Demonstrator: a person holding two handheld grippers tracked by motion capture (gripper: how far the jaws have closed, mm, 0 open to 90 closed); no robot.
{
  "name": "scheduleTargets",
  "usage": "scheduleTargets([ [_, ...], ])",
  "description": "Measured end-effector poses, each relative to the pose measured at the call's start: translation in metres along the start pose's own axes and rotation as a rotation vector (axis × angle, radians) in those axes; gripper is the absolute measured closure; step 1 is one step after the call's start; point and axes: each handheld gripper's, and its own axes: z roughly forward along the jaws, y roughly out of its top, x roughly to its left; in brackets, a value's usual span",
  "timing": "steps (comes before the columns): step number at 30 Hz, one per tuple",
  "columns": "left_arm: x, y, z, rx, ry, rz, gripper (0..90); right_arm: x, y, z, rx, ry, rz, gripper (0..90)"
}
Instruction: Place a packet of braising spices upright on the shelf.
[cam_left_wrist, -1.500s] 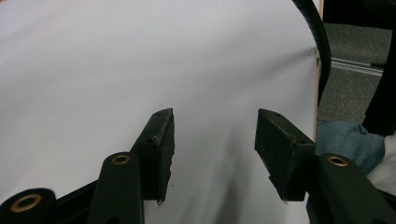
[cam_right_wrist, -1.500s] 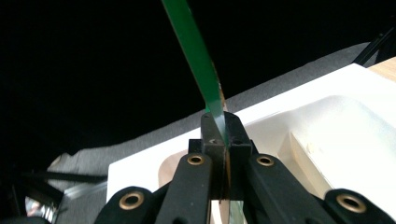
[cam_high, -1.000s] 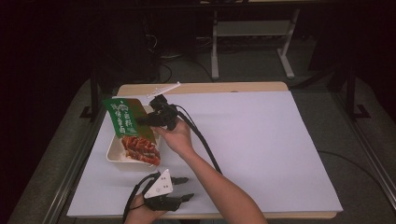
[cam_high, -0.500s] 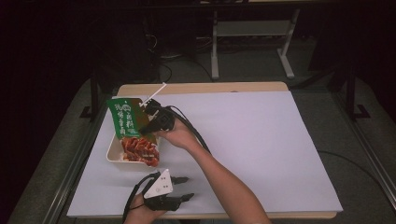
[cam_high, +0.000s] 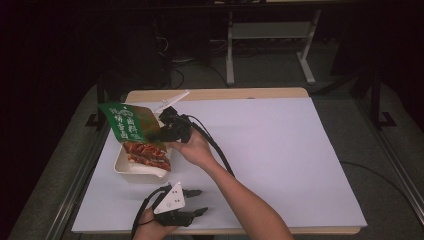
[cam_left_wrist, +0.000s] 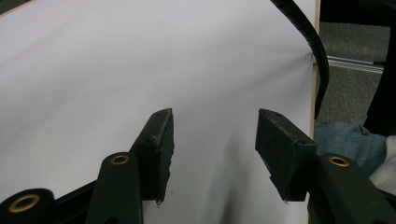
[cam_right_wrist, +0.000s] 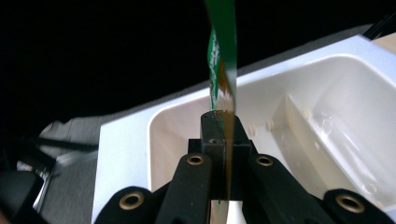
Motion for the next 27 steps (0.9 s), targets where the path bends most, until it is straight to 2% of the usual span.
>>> scheduleTargets([
  [6,-0.001,0.001,0.0,0.0,-0.001,0.014,46.0,-0.008,-0.013,0.01,-0.031,-0.012,0.081,90.0],
  [11,-0.001,0.001,0.001,0.002,-0.004,0.016,45.9,-0.013,-0.025,0.019,-0.01,-0.043,0.078,90.0],
  [13,-0.002,0.001,0.001,0.003,-0.005,0.019,45.9,-0.013,-0.031,0.02,-0.019,-0.053,0.067,90.0],
  [16,-0.002,0.001,0.002,0.0,-0.007,0.014,45.7,-0.017,-0.036,0.019,-0.028,-0.044,0.066,90.0],
  [18,-0.002,0.001,0.002,0.001,-0.007,0.017,45.7,-0.02,-0.039,0.018,-0.023,-0.014,0.062,89.8],
  [20,-0.002,0.001,0.002,0.001,-0.006,0.017,45.7,-0.021,-0.04,0.018,-0.019,-0.013,0.051,89.8],
  [21,-0.002,0.001,0.003,0.0,-0.005,0.017,45.7,-0.021,-0.041,0.017,-0.005,-0.016,0.025,89.7],
  [27,-0.002,0.001,0.004,0.005,-0.004,0.017,45.2,-0.023,-0.043,0.018,0.011,-0.007,0.017,89.5],
])
